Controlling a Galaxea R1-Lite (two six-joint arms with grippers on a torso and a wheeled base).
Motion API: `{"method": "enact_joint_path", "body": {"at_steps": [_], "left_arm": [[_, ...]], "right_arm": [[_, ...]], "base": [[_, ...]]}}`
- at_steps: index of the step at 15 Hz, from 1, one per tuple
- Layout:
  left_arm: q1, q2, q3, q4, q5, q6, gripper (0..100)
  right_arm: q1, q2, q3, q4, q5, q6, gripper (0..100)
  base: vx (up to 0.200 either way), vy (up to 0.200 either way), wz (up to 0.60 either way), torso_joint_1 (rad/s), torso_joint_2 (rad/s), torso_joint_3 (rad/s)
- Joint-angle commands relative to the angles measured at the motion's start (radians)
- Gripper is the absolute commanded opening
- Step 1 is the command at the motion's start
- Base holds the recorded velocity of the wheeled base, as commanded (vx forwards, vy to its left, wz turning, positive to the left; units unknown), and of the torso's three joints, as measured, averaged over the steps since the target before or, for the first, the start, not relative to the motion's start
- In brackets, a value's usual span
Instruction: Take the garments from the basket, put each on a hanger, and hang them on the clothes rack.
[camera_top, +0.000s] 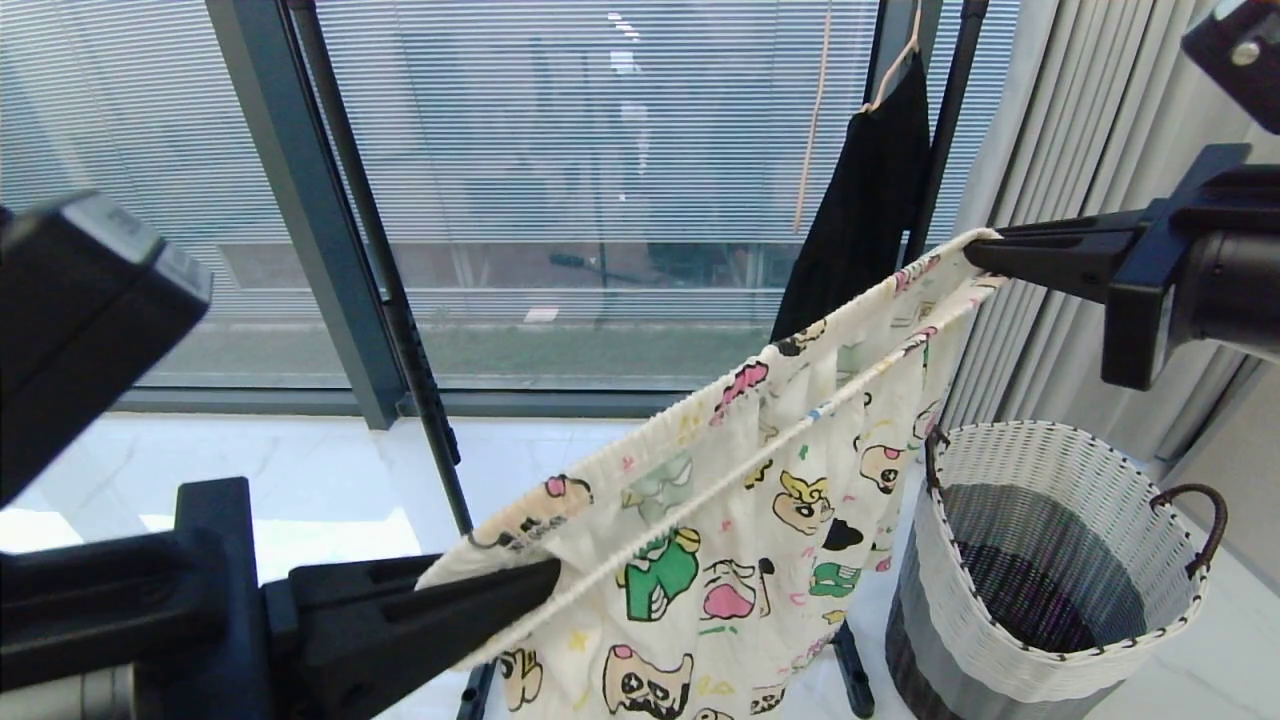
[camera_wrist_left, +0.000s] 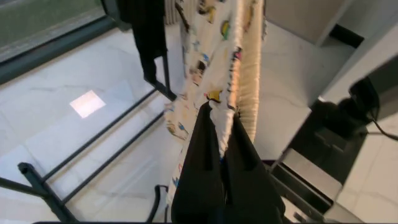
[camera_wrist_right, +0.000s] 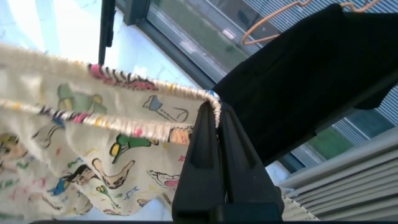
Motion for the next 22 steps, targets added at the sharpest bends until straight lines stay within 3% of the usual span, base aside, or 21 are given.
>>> {"method": "enact_joint_path", "body": {"at_steps": [1,5,6,9,10,11,13,19,20,22], "left_arm": [[-0.036,-0.009,0.019,0.001,0.004,-0.002,0],[-0.033,-0.012,0.038,0.002,0.007,0.007,0],[-0.016,-0.012,0.039,0.004,0.007,0.037,0],[0.228,0.040,-0.015,-0.030,-0.005,0.229,0],[0.239,0.044,-0.019,-0.036,-0.007,0.234,0],[0.314,0.107,-0.070,-0.133,-0.028,0.243,0],[0.325,0.141,-0.076,-0.187,-0.025,0.243,0],[0.310,0.136,-0.059,-0.187,-0.024,0.243,0],[0.311,0.136,-0.056,-0.187,-0.022,0.243,0],[0.314,0.138,-0.051,-0.187,-0.019,0.244,0]], "right_arm": [[0.000,0.036,-0.006,-0.008,-0.002,0.000,0],[-0.003,0.014,0.008,-0.002,-0.004,0.006,0],[-0.003,-0.009,0.021,0.006,-0.004,0.006,0],[0.031,-0.132,0.057,0.181,0.013,0.006,0],[0.036,-0.138,0.057,0.192,0.016,0.004,0],[0.123,-0.204,0.058,0.337,0.059,0.006,0],[0.204,-0.211,0.073,0.380,0.047,0.003,0],[0.206,-0.208,0.086,0.351,-0.008,0.009,0],[0.206,-0.208,0.084,0.351,-0.010,0.012,100],[0.186,-0.219,0.086,0.356,-0.019,0.014,100]], "base": [[0.000,0.000,0.00,0.000,0.00,0.000],[0.000,0.000,0.00,0.000,0.00,0.000],[0.000,0.000,0.00,0.000,0.00,0.000],[0.000,0.000,0.00,0.000,0.00,0.000],[0.000,0.000,0.00,0.000,0.00,0.000],[0.000,0.000,0.00,0.000,0.00,0.000],[0.000,0.000,0.00,0.000,0.00,0.000],[0.000,0.000,0.00,0.000,0.00,0.000],[0.000,0.000,0.00,0.000,0.00,0.000],[0.000,0.000,0.00,0.000,0.00,0.000]]}}
